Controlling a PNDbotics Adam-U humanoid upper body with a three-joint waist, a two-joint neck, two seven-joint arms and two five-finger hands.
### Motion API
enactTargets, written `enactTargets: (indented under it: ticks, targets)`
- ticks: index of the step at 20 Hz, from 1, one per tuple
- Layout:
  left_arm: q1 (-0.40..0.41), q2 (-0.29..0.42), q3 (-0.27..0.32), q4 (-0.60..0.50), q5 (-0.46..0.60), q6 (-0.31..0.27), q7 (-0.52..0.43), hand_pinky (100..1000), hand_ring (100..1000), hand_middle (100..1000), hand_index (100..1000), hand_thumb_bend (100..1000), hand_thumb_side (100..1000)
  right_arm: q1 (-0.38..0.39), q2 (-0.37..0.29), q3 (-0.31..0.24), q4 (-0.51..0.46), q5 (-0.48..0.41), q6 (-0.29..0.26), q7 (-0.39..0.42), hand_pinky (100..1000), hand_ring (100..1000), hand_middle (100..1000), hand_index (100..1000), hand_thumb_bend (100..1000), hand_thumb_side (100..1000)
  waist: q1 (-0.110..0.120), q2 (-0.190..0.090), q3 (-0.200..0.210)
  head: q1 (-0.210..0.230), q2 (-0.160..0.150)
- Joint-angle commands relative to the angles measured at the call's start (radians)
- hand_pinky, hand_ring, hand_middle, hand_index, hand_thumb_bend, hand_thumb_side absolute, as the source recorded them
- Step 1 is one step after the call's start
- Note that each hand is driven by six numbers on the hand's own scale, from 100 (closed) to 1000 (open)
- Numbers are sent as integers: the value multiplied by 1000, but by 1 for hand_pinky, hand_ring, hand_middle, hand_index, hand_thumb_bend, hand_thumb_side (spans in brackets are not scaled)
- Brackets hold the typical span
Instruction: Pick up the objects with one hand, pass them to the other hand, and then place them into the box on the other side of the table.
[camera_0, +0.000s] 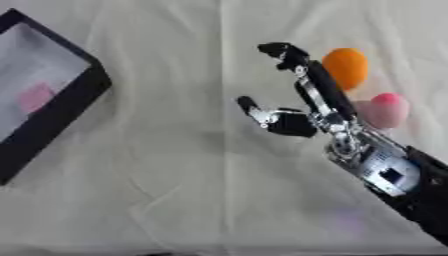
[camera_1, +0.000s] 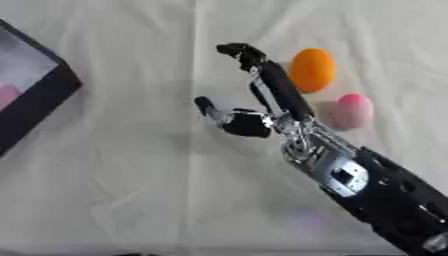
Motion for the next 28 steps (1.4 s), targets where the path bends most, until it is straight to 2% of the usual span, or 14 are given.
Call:
enactTargets:
  ticks: [1, 2, 9, 17, 21, 28]
  targets:
    - [-4, 62, 18, -12, 10, 6, 5, 882, 651, 669, 720, 277, 494, 24, -43, -10, -20, 26, -27, 3, 784, 874, 844, 897, 481, 446, -15, -44, -14, 10, 5]
    - [2, 70, 20, -11, 12, 7, 8, 882, 650, 669, 720, 276, 495, 40, -48, -9, -20, 42, -37, 4, 785, 874, 844, 896, 447, 417, -17, -50, -23, 16, 5]
    - [40, 105, 33, -3, 23, 13, 23, 885, 651, 670, 718, 272, 504, 130, -73, -6, -20, 111, -75, -1, 792, 872, 841, 890, 484, 387, -26, -72, -72, 47, 5]
    - [75, 145, 61, -18, 58, 17, 41, 892, 645, 669, 717, 256, 516, 180, -90, -42, -20, 140, -94, -50, 796, 871, 838, 882, 513, 355, -25, -73, -86, 48, 5]
    - [116, 189, 89, -70, 123, 25, 59, 905, 641, 684, 723, 215, 545, 209, -92, -67, -20, 149, -95, -72, 797, 870, 835, 872, 526, 327, -27, -73, -94, 46, 5]
    - [203, 257, 167, -222, 326, 48, 106, 928, 629, 689, 725, 155, 601, 221, -98, -117, -20, 137, -103, -125, 801, 874, 835, 868, 532, 287, -27, -70, -90, 28, 5]
